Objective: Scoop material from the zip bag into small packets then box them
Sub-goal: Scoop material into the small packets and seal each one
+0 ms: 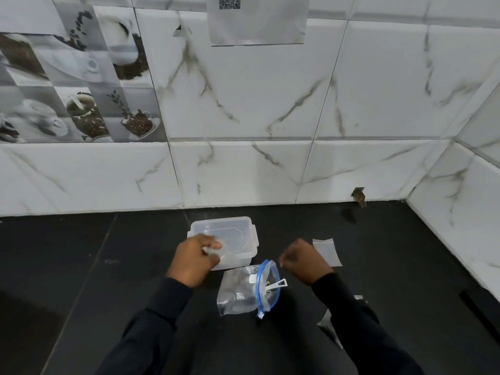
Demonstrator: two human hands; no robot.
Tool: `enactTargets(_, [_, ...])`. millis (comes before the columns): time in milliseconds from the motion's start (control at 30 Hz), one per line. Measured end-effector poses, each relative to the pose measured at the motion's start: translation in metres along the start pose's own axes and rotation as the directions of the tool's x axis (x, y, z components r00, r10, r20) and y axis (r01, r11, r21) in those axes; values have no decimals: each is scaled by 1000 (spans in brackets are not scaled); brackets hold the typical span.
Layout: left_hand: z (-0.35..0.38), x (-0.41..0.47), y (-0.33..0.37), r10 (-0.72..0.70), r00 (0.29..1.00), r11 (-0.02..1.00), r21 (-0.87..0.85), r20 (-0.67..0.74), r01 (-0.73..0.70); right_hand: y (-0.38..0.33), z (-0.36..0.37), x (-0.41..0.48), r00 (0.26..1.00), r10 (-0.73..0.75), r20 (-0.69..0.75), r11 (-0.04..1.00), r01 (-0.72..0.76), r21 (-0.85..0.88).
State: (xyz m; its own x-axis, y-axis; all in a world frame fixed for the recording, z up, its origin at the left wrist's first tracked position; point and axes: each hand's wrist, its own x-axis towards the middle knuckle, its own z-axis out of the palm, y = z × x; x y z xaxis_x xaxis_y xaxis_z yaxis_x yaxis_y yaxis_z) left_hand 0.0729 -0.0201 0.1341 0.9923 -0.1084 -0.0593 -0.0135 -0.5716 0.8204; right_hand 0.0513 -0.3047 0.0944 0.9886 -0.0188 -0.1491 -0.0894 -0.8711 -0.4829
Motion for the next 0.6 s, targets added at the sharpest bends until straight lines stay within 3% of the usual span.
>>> enactTargets(100, [0,-16,-37,-117,979,986,-98,166,135,13,36,1,975,93,201,995,-83,-59])
enactTargets(300, [34,-50,-77,-281,834,881,-216,474,420,3,62,2,908,150,390,987,-160,-5])
enactTargets(467, [64,-52,-91,-355,819,824,-263,452,502,8,66,8,904,119,411,987,-154,54])
enactTargets(600, [65,-46,-100,-422,805,796,-255,418,549,11,60,7,950,138,279,957,-200,208])
